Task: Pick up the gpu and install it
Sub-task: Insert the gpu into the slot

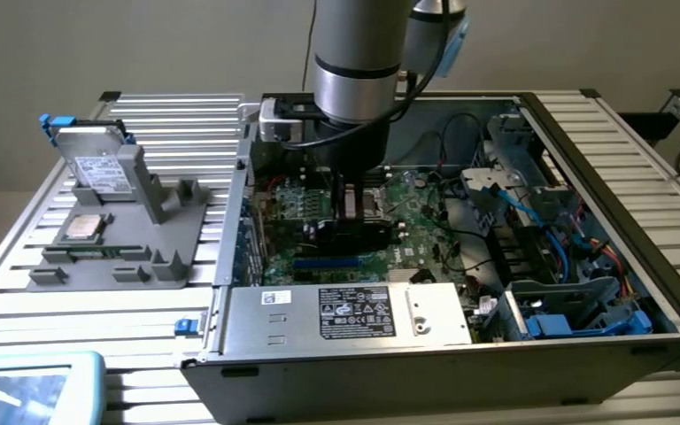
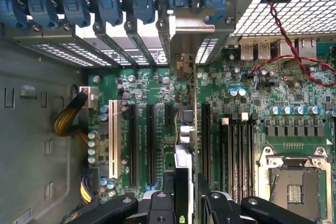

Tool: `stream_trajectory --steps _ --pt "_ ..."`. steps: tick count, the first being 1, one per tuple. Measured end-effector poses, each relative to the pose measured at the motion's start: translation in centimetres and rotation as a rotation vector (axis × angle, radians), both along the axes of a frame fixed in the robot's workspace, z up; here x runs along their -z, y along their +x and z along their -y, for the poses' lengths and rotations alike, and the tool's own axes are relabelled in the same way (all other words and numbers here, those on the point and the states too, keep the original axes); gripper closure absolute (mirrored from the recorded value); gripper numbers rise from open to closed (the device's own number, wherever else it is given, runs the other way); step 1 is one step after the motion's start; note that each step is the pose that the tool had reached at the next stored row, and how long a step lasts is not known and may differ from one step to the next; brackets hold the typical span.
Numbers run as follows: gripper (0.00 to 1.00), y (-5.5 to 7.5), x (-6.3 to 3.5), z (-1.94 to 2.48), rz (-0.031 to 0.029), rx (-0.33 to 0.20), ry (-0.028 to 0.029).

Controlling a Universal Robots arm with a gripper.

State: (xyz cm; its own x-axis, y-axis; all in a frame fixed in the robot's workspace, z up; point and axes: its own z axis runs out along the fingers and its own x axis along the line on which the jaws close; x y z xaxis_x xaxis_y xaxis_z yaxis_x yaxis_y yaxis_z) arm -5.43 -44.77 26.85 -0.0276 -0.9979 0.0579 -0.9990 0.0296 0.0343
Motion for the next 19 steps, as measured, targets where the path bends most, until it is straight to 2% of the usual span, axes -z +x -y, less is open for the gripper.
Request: stream_trajectory --steps 8,13,19 --pt "0.73 -0.2 0.26 0.0 -0.0012 0.0 0.0002" --pt "0.73 -0.21 0.46 0.01 -0.0105 0.0 -0.0003" --pt "0.73 -0.2 0.6 0.09 -0.0109 0.0 0.0033"
